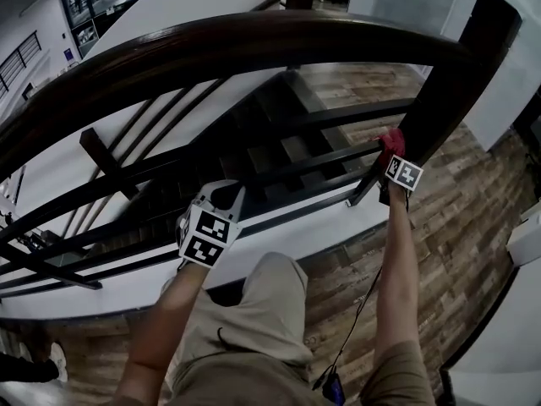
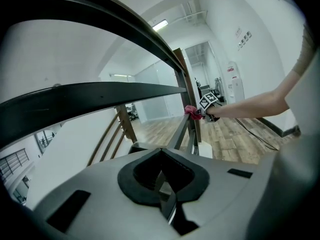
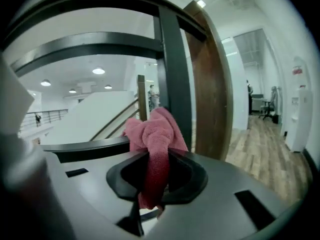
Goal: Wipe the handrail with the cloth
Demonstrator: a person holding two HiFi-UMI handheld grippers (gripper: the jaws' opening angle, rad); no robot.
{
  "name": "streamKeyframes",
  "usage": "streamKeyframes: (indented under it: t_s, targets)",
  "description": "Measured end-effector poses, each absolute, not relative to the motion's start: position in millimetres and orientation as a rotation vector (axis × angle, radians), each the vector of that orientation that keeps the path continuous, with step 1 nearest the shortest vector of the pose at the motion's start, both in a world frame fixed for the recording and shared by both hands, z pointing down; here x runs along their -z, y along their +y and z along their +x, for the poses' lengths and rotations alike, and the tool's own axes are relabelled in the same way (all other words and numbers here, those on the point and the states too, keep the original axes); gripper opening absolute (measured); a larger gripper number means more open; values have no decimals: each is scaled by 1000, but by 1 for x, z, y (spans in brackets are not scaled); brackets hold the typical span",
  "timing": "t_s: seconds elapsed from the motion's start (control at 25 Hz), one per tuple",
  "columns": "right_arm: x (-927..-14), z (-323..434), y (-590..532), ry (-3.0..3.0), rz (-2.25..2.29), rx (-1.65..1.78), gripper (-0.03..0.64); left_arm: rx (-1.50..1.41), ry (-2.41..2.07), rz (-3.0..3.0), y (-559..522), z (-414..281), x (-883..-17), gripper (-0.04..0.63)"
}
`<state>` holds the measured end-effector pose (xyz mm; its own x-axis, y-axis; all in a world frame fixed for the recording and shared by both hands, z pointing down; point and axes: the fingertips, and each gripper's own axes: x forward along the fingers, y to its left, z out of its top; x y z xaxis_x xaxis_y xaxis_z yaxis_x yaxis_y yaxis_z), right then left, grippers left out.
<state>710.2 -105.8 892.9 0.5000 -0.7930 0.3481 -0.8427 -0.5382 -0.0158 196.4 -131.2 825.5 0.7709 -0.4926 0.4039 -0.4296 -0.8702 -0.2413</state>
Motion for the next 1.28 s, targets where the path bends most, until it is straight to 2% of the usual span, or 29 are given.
streamKeyframes:
  t_s: [0.64, 1.04, 1.28]
  targets:
    - [-898, 505, -128, -1916, 2236, -263, 71, 695, 997, -2797, -139, 87, -837, 17]
    - [-912, 306, -139, -2182, 1923, -165, 71, 717, 1133, -2777, -143, 0, -864, 17]
    - [-904, 191, -149, -2309, 1755, -107, 71, 738, 1266, -2749, -142, -82, -879, 17]
